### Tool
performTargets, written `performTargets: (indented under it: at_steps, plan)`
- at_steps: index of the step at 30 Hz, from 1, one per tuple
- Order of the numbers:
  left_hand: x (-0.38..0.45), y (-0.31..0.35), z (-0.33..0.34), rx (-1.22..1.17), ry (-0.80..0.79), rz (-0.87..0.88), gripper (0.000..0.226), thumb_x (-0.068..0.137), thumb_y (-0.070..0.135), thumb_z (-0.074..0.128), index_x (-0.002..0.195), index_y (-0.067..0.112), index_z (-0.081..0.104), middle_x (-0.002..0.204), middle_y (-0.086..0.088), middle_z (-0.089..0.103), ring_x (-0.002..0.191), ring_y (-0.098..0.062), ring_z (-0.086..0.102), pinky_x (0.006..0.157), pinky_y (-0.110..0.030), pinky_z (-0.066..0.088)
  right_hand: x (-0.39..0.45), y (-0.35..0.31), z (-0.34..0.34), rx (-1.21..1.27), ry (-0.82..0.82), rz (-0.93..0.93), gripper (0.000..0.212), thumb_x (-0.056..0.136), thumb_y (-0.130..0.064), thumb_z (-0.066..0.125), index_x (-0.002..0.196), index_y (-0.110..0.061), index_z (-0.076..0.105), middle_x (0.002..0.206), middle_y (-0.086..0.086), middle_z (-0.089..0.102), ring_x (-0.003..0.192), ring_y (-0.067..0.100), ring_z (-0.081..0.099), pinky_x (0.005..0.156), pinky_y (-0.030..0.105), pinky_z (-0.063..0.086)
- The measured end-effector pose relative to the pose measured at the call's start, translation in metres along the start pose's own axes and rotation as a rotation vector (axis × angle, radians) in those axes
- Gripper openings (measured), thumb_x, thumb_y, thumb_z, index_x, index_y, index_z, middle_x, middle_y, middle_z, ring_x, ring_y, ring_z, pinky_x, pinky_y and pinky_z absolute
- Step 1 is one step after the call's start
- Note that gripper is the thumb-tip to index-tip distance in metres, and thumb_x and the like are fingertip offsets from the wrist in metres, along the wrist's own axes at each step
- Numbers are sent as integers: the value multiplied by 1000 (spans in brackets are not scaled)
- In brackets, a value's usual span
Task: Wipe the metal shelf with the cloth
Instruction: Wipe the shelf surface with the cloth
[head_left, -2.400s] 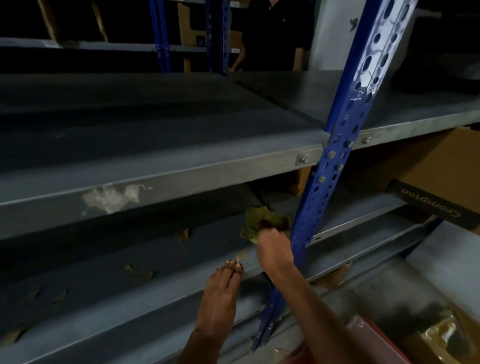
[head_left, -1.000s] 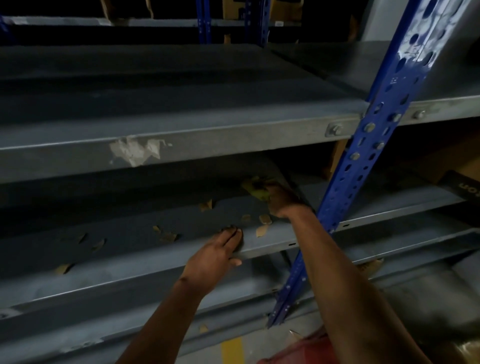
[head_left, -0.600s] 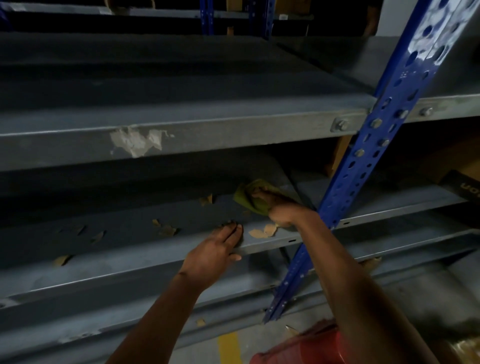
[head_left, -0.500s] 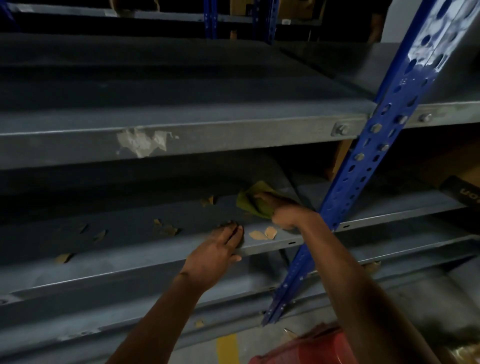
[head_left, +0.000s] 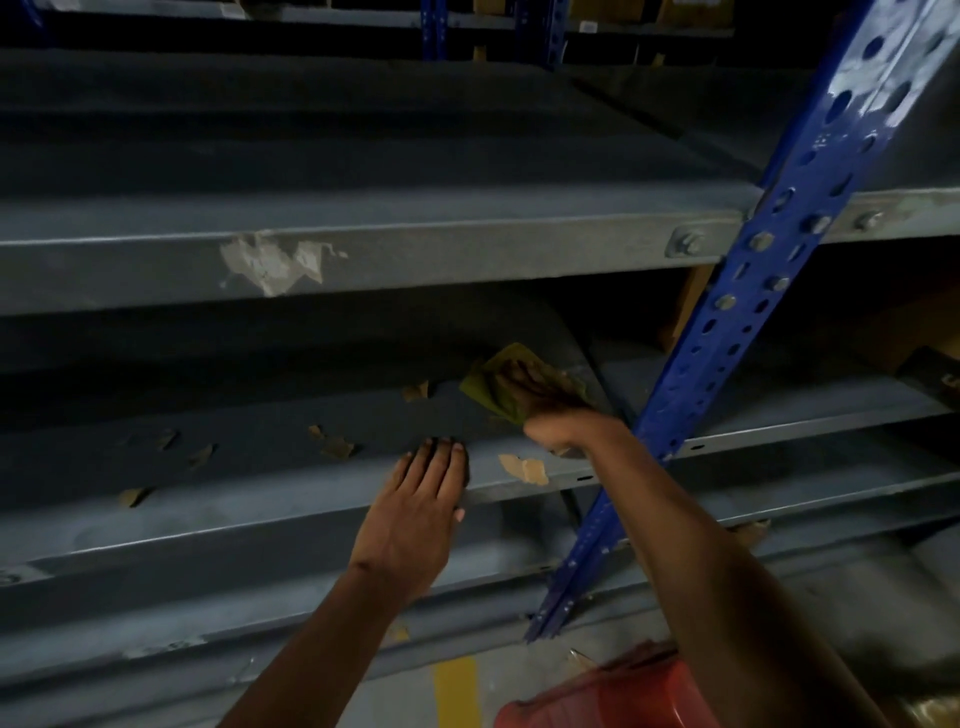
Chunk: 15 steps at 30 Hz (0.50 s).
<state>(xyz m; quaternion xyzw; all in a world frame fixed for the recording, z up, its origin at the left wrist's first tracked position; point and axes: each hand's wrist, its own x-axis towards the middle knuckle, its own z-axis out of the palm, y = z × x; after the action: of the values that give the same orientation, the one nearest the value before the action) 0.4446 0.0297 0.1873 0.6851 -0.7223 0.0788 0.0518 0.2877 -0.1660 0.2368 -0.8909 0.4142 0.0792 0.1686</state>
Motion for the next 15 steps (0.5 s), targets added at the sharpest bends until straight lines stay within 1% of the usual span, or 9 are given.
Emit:
performTargets:
  at_steps: [1, 3, 5, 7, 8, 9, 11, 13, 15]
  plan:
    - [-1, -1, -1, 2, -1, 7, 69, 96, 37, 40, 152, 8, 11, 158, -13, 21, 145, -29, 18, 117, -41, 8, -1, 1, 2, 28, 21, -2, 67, 97, -22, 29, 149, -40, -9, 158, -15, -19, 144, 9, -18, 116, 37, -14]
    - [-1, -2, -3, -8, -11, 26, 71, 97, 39, 39, 152, 9, 7, 159, -12, 16, 146, -27, 13, 117, -41, 7, -5, 4, 7, 99, 69, -4, 57, 102, -43, 26, 147, -44, -8, 155, -22, -16, 144, 5, -14, 112, 31, -15]
    - [-2, -4, -4, -11, -22, 36, 72, 97, 41, 37, 152, 10, 4, 159, -12, 12, 146, -26, 10, 117, -43, 3, -7, 3, 12, 87, 103, -5, 60, 98, -51, 31, 148, -46, -3, 157, -20, -12, 146, 8, -9, 117, 35, -10]
    - [-5, -5, -3, -10, -31, 36, 72, 97, 44, 31, 152, 12, -4, 159, -10, 2, 146, -23, 0, 115, -42, -5, -8, 2, 15, 101, 144, 42, 72, 89, -66, 35, 149, -47, 0, 161, -16, -5, 148, 14, -2, 120, 43, 1]
    - [-5, -5, -3, -16, -36, 36, 73, 97, 46, 29, 151, 13, -8, 159, -9, -3, 146, -23, -5, 115, -41, -8, -7, 2, 14, 112, 156, 62, 77, 86, -71, 36, 149, -47, 1, 161, -15, -3, 148, 15, 0, 120, 44, 3]
    - [-6, -5, -3, -19, -37, 37, 73, 97, 46, 29, 151, 14, -10, 159, -8, -6, 146, -22, -8, 115, -40, -10, -5, 1, 14, 83, 157, 47, 77, 87, -71, 35, 150, -45, 0, 161, -15, -4, 148, 14, -2, 120, 43, 2]
    - [-8, -6, -1, -14, -26, 46, 74, 98, 46, 30, 151, 15, -12, 159, -7, -10, 145, -22, -10, 114, -40, -11, -3, -1, 13, -18, 155, -37, 65, 97, -59, 28, 151, -40, -2, 160, -15, -7, 147, 8, -6, 118, 35, -6]
    - [-8, -7, -3, -21, -36, 59, 75, 98, 46, 31, 150, 16, -14, 157, -6, -12, 145, -21, -12, 114, -38, -12, -4, -4, 13, 5, 173, -82, 55, 102, -47, 22, 150, -38, -3, 160, -17, -5, 145, 3, -6, 113, 26, -11]
    - [-7, -8, -4, -37, -31, 55, 75, 97, 45, 32, 150, 17, -13, 157, -5, -13, 145, -21, -11, 114, -38, -12, -11, -5, 16, 19, 182, -111, 53, 103, -41, 25, 151, -35, 2, 160, -15, 2, 146, 5, 1, 114, 26, -8]
